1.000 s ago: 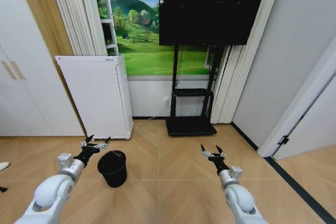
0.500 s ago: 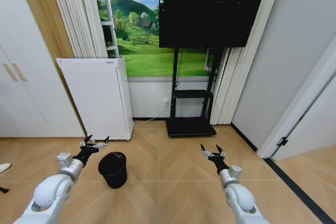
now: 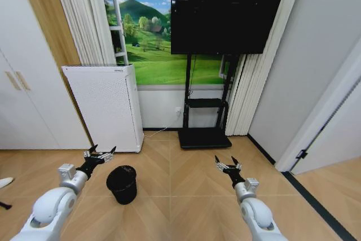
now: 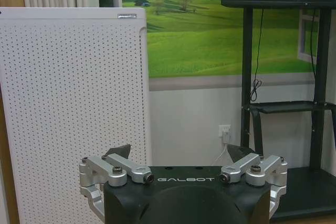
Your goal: Pick up the trash bin and place the garbage on the floor into it.
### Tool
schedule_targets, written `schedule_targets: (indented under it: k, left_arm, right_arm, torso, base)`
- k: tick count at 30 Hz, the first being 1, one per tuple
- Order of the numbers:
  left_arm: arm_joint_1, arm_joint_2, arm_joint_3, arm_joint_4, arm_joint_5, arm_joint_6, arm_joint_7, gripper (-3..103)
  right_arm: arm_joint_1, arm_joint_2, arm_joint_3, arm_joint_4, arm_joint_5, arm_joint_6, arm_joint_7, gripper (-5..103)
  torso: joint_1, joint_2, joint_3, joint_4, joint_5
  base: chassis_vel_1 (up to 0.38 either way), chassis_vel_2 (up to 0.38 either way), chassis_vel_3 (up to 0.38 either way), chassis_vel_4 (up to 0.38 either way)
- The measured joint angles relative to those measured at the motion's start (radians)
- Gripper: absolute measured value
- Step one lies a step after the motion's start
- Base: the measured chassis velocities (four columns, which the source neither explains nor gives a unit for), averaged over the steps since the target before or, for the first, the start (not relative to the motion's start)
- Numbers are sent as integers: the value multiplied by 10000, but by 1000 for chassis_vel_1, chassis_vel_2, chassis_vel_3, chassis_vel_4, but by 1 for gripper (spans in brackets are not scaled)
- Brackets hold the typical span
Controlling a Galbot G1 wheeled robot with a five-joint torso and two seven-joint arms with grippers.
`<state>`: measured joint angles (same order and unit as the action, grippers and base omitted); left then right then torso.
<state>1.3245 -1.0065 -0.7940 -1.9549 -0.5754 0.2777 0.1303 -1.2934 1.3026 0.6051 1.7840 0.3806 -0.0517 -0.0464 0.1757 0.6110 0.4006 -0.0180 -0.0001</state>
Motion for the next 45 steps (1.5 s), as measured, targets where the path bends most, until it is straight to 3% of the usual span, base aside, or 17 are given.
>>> schedule_targets:
  k: [8,24,45]
  left_arm:
    - [93,18,-63,-23,-475,-15,-104,100]
    - [109,-25,-111,41,-523,-33,-173,100]
    - [242,-270,-49,-33,-206,-60,-148,100]
  right_arm:
    - [-25,74,-37,34,-146,-65,5,100]
    - [-123,168,-152,156,-201,-323,177,100]
    - [-133,102,-146,-115,-139,-100,128,100]
  torso:
    - [137,346,207,1,0]
    - [154,368,224,1,-1]
    - [123,307,182,0,-3]
  base:
    - [0,0,0,0]
    - [22,-26,-26,28]
    - [265,-258,-258,263]
